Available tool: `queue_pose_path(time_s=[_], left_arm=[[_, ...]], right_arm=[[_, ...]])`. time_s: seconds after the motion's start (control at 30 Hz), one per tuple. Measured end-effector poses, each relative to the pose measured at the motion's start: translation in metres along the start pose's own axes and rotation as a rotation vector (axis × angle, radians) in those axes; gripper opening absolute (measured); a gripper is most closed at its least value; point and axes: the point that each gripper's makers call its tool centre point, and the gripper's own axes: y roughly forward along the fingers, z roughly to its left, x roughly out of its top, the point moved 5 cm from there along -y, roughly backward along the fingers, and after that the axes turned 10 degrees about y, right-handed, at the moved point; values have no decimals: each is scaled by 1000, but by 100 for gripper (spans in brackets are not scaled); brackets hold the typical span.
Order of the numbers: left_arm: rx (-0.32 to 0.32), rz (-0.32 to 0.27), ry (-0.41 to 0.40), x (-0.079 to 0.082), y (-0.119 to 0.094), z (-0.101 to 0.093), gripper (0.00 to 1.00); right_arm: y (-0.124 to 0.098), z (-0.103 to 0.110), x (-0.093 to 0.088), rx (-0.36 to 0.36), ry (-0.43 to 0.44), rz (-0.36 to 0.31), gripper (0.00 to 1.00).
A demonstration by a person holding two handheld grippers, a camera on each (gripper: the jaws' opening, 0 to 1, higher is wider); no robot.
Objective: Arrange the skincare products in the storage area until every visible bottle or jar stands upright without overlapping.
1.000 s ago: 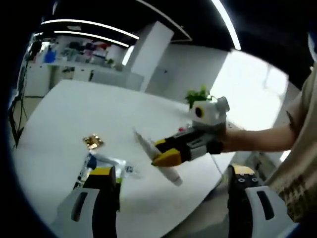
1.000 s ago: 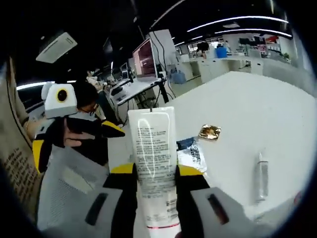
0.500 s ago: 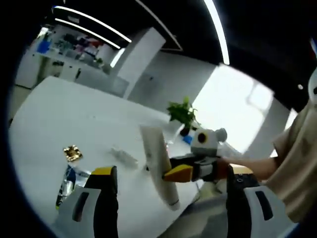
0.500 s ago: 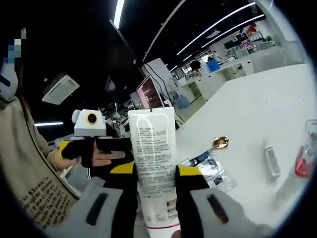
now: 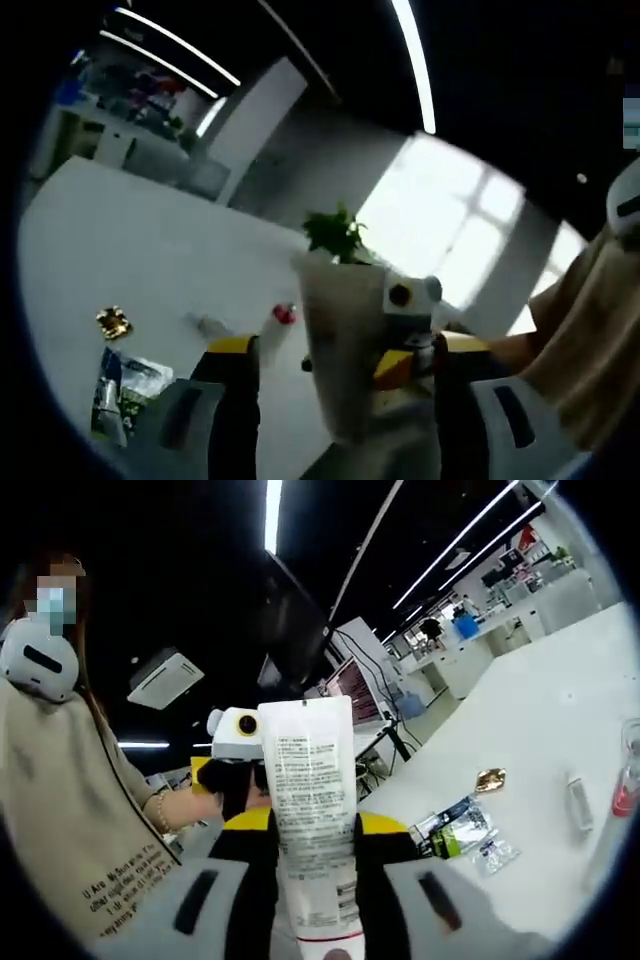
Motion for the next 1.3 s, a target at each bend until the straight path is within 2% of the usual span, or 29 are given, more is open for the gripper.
queue_pose_path(time_s=[0.2, 0.4, 0.7, 0.8, 0.9, 1.0, 1.03, 1.13, 1.2, 1.27, 1.3], left_arm=[[-50, -16, -6, 1, 3, -13, 51], [-106, 6, -5, -3, 8, -29, 48], [-156, 6, 13, 0, 11, -45, 36], [-136, 18, 30, 1, 12, -49, 35], [-90, 27, 48, 3, 15, -50, 34], [-19, 24, 60, 8, 18, -46, 32], [-16, 20, 53, 10, 18, -47, 32], [38, 5, 45, 16, 20, -46, 31], [77, 10, 66, 19, 24, -49, 31], [118, 24, 120, 22, 29, -50, 31], [151, 46, 151, 23, 33, -50, 31]], right_arm=[[-5, 14, -9, 46, 5, 22, 28], [-13, 24, -12, 82, 16, 13, 29], [-20, 36, -13, 138, 30, 5, 29], [-22, 39, -13, 143, 32, -6, 29], [-25, 38, -11, 133, 36, -30, 30], [-28, 34, -1, 69, 4, -98, 31], [-29, 36, 1, 61, -18, -97, 31], [-33, 40, 9, -35, -109, -117, 32], [-32, 44, 12, -129, -217, -76, 32], [-31, 45, 14, -223, -296, -45, 31], [-30, 45, 15, -302, -360, -21, 30]])
